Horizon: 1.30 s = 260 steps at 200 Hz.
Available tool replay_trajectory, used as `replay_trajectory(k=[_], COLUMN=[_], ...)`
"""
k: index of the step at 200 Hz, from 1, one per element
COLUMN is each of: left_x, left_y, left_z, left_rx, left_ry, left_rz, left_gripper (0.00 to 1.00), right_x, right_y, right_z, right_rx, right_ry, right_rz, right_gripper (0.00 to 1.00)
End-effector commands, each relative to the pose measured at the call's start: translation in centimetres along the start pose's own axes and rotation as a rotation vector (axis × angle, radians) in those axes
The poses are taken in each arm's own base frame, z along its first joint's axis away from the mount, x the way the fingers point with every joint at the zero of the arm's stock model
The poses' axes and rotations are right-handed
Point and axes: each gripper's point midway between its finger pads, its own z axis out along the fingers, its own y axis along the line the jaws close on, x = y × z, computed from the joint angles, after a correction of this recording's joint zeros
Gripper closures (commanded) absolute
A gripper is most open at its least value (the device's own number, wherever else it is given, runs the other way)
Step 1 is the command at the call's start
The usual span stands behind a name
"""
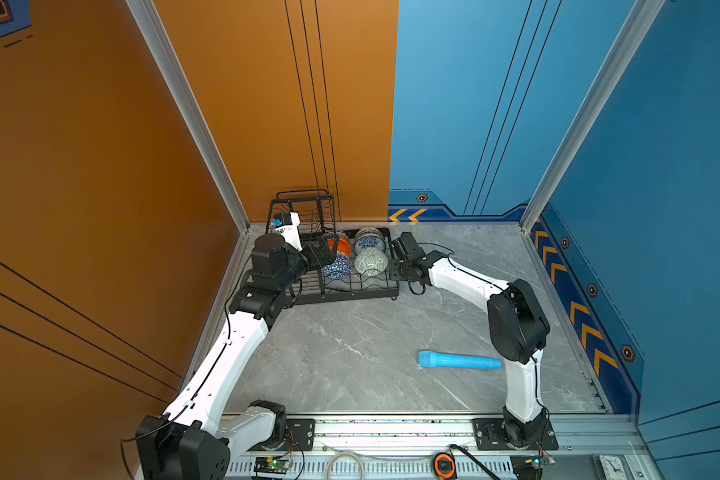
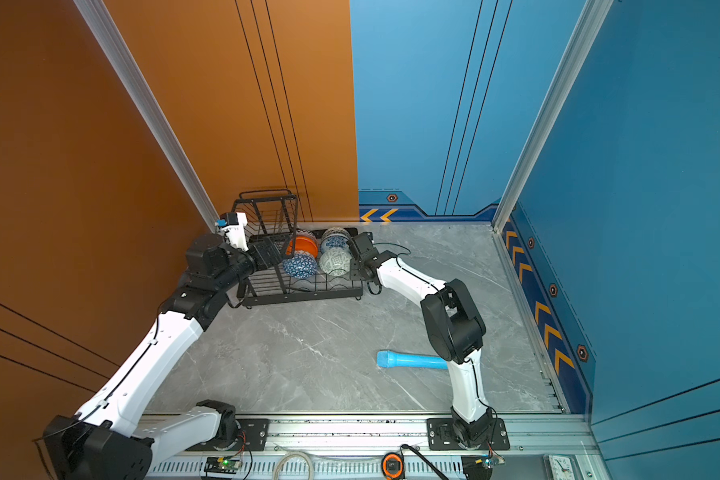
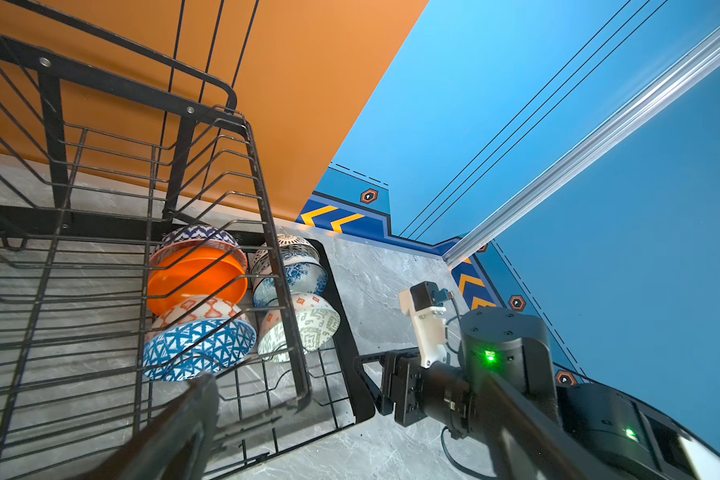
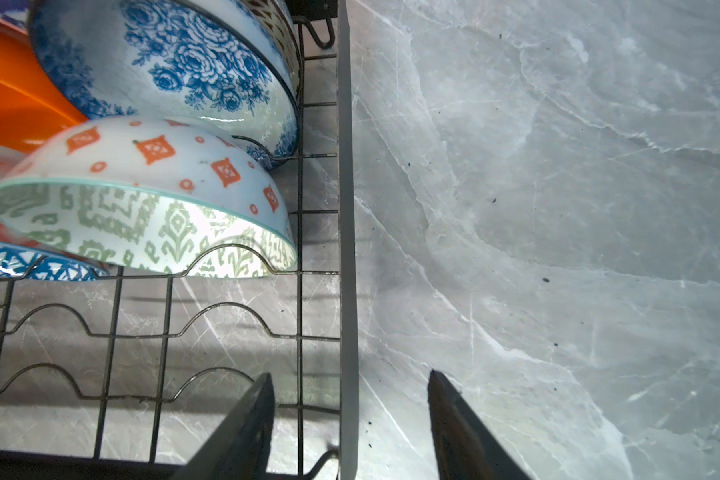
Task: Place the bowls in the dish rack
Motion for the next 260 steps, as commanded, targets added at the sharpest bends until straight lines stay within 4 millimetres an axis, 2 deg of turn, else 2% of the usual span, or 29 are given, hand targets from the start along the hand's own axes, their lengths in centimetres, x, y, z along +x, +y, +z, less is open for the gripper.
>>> replay_trajectory(k=[1, 6, 31, 68, 132, 201, 217, 221, 260], left_x=[0.0, -0.1, 0.0, -0.1, -0.5, -1.5, -1.6, -1.6, -2.0], left_y=[0.4, 0.4, 0.5, 0.4, 0.3, 0.0, 0.1, 0.1, 0.3], left_z=[-0.6, -0.6, -0.7, -0.8, -1.1, -1.8, -2.1, -2.1, -2.5], left_rx=[-0.013, -0.015, -0.020, -0.021, -0.021, -0.023, -0.031, -0.033, -0.042], left_ry=[-0.004, -0.005, -0.001, -0.004, -0.016, -0.042, -0.050, -0.050, -0.066], left_rz=[-0.005, -0.003, 0.003, 0.006, 0.012, 0.025, 0.034, 0.034, 0.033], left_gripper=[0.02, 0.02, 0.02, 0.02, 0.02, 0.02, 0.02, 0.02, 0.02], right_x=[-0.4, 0.0, 0.1, 0.4, -0.3, -1.3, -1.0, -1.9, -1.9], right_y=[-0.9, -1.1, -1.3, -1.7, -3.2, -6.1, -7.0, -7.0, -9.1], right_z=[0.7, 1.4, 2.8, 3.8, 3.8, 2.2, 2.5, 1.5, 0.6], right_rx=[0.046, 0.055, 0.062, 0.070, 0.076, 0.172, 0.180, 0.167, 0.196], right_ry=[0.006, 0.019, 0.032, 0.042, 0.005, -0.072, -0.066, -0.089, -0.099], right_rz=[0.000, -0.001, 0.019, 0.064, 0.161, 0.216, 0.228, 0.239, 0.275], right_gripper=[0.47, 0.48, 0.57, 0.67, 0.98, 1.00, 1.00, 1.00, 1.00])
